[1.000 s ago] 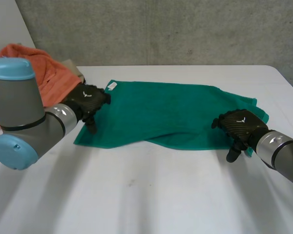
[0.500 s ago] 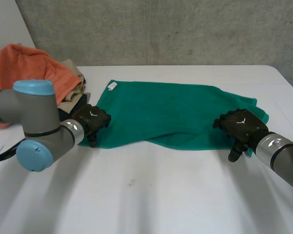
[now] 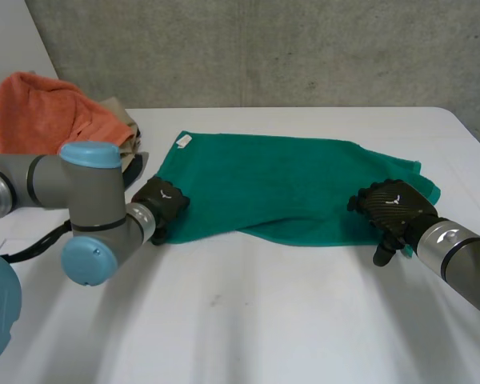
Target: Fold the laundry.
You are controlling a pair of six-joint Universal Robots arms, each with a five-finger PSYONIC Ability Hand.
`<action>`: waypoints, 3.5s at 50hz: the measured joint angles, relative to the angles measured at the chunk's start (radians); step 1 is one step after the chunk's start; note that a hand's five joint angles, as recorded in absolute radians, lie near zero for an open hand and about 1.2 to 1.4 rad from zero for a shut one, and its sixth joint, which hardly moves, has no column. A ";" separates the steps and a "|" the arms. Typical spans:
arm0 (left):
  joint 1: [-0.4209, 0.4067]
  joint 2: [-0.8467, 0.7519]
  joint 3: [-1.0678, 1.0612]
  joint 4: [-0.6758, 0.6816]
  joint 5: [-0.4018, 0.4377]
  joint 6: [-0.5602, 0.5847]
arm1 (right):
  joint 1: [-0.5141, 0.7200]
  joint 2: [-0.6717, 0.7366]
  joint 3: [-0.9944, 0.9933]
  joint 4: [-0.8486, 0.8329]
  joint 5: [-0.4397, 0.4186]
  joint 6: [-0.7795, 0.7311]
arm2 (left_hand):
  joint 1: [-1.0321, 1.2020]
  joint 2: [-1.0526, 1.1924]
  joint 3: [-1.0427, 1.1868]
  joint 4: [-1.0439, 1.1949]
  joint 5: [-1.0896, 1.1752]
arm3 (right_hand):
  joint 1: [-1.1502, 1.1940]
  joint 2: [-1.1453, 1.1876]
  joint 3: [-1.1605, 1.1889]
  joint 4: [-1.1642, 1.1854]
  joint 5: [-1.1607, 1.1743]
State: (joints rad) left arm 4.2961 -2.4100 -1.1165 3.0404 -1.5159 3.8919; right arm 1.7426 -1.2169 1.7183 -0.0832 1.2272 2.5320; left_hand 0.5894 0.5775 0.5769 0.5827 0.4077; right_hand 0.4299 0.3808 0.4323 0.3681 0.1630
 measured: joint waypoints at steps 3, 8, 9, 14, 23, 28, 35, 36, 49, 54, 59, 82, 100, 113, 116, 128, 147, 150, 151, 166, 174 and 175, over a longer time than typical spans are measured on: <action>-0.009 -0.010 0.010 0.004 -0.016 0.021 | 0.000 0.000 0.000 -0.001 0.000 0.000 | 0.061 0.068 0.065 0.062 0.060 | 0.000 0.000 0.000 0.000 0.000; -0.029 -0.030 0.028 0.020 -0.058 0.058 | -0.001 0.001 0.001 -0.003 0.000 -0.003 | 0.098 0.152 0.152 0.145 0.123 | 0.000 0.000 0.000 0.000 0.000; -0.032 -0.032 0.030 0.023 -0.062 0.061 | -0.001 0.001 0.002 -0.004 0.000 -0.003 | 0.104 0.162 0.161 0.154 0.126 | 0.000 0.000 0.000 0.000 0.000; -0.042 -0.045 0.046 0.034 -0.082 0.079 | 0.000 0.001 0.003 -0.006 0.000 -0.004 | 0.147 0.216 0.215 0.208 0.129 | 0.000 0.000 0.000 0.000 0.000; -0.047 -0.057 0.078 0.037 -0.098 0.085 | 0.000 0.000 0.005 -0.007 0.000 -0.008 | 0.264 0.278 0.274 0.274 0.236 | 0.000 0.000 0.000 0.000 0.000; -0.047 -0.058 0.093 0.037 -0.100 0.082 | -0.001 0.001 0.006 -0.007 0.000 -0.010 | 0.264 0.280 0.275 0.274 0.265 | 0.000 0.000 0.000 0.000 0.000; -0.053 -0.069 0.112 0.037 -0.099 0.085 | -0.002 0.000 0.006 -0.007 0.000 -0.012 | 0.482 0.491 0.477 0.476 0.469 | 0.000 0.000 0.000 0.000 0.000; -0.053 -0.070 0.115 0.037 -0.099 0.085 | -0.002 0.000 0.006 -0.007 0.000 -0.012 | 0.534 0.544 0.540 0.532 0.525 | 0.000 0.000 0.000 0.000 0.000; -0.031 0.122 0.094 0.022 -0.095 0.004 | -0.009 -0.002 0.003 -0.006 0.001 0.001 | 0.561 0.614 0.611 0.612 0.584 | 0.000 0.000 0.000 0.000 0.002; -0.030 0.326 0.031 -0.003 -0.042 -0.098 | -0.004 0.012 -0.013 0.011 0.002 0.019 | 0.561 0.614 0.611 0.612 0.584 | 0.000 0.003 0.000 0.010 0.063; -0.026 0.484 -0.009 -0.035 0.020 -0.187 | 0.005 0.052 -0.050 0.059 0.005 0.026 | 0.561 0.614 0.611 0.612 0.584 | 0.005 0.057 0.002 0.078 0.116; -0.097 0.700 0.057 -0.114 0.046 -0.332 | 0.118 0.185 -0.112 0.000 0.070 0.117 | 0.561 0.614 0.611 0.616 0.584 | 0.134 0.179 0.131 0.192 0.227; -0.109 0.764 0.096 -0.137 0.004 -0.362 | 0.157 0.246 -0.162 -0.056 0.162 0.132 | 0.561 0.614 0.611 0.616 0.584 | 0.641 0.702 0.640 0.703 0.717; -0.008 0.777 -0.019 -0.142 0.007 -0.352 | 0.033 -0.010 -0.214 0.052 0.111 0.115 | 0.561 0.614 0.611 0.616 0.584 | 0.708 0.796 0.751 0.822 0.829; 0.025 0.768 -0.071 -0.145 0.021 -0.328 | -0.025 -0.094 -0.275 0.165 0.057 0.087 | 0.561 0.614 0.611 0.616 0.584 | 0.708 0.796 0.751 0.822 0.828; 0.126 0.567 -0.195 -0.220 0.097 -0.083 | -0.197 -0.085 -0.587 0.729 -0.092 -0.144 | 0.561 0.614 0.611 0.617 0.584 | 0.708 0.796 0.751 0.826 0.829; 0.117 0.197 0.412 -0.057 0.085 -0.154 | -0.017 0.366 -1.213 0.390 0.190 -0.128 | 0.561 0.617 0.613 0.617 0.584 | 0.708 0.796 0.754 0.826 0.829; 0.115 0.198 0.571 0.126 0.060 -0.254 | -0.014 0.377 -1.272 0.090 0.223 -0.005 | 0.561 0.618 0.614 0.617 0.584 | 0.708 0.796 0.754 0.826 0.840; 0.114 0.203 0.608 0.183 0.049 -0.285 | -0.014 0.375 -1.271 0.059 0.226 0.010 | 0.561 0.618 0.614 0.617 0.584 | 0.708 0.796 0.754 0.826 0.841; 0.107 0.233 0.591 0.425 -0.007 -0.447 | -0.026 0.275 -0.989 -0.435 0.179 0.276 | 0.561 0.620 0.616 0.617 0.584 | 0.708 0.796 0.755 0.826 0.853; 0.117 0.174 0.357 0.398 -0.003 -0.436 | -0.051 0.355 -0.908 -0.325 0.105 0.264 | 0.561 0.620 0.616 0.617 0.584 | 0.708 0.796 0.755 0.826 0.853; 0.117 0.166 0.330 0.398 -0.003 -0.434 | -0.054 0.369 -0.895 -0.306 0.094 0.261 | 0.561 0.620 0.616 0.617 0.584 | 0.708 0.796 0.755 0.826 0.853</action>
State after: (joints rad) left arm 4.4129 -2.2437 -0.7863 3.4379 -1.5188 3.4584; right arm 1.6883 -0.8483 0.8232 -0.3889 1.3207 2.7934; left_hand 1.1504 1.1974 1.1925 1.1997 0.9914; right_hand 1.1384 1.1771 1.1871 1.1941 1.0161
